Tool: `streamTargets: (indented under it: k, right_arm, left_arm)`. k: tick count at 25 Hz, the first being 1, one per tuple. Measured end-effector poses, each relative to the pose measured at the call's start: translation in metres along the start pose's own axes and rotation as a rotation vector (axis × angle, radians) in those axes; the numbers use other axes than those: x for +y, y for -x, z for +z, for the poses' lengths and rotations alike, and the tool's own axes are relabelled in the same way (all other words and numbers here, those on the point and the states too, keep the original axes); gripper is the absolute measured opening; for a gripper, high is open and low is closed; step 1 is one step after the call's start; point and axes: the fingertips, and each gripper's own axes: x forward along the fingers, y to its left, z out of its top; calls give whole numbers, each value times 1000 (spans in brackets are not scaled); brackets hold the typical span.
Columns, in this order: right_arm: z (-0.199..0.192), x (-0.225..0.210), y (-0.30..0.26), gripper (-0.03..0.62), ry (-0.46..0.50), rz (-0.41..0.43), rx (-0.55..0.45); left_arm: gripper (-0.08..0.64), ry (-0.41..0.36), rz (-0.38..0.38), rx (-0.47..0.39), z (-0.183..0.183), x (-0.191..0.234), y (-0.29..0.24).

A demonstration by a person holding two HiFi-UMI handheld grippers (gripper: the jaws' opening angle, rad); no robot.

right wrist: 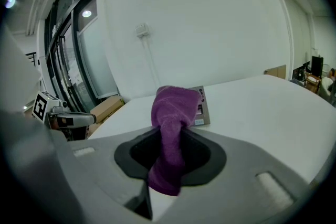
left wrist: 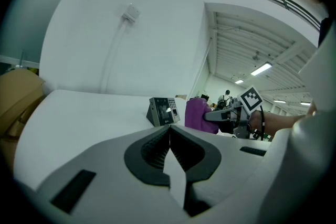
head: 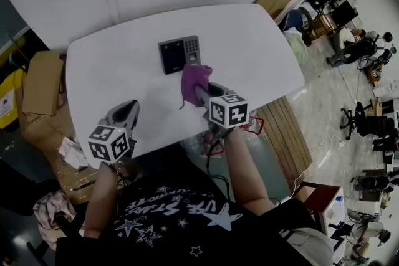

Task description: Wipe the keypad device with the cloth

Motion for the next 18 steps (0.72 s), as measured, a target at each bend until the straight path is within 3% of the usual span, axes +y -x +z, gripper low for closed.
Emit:
streamTargets:
  k: [18]
  right_arm:
    - [-70,122,79,98,-9,-39,-38]
  left_arm:
    - [9,-30,-65,-38,-49,-21,125]
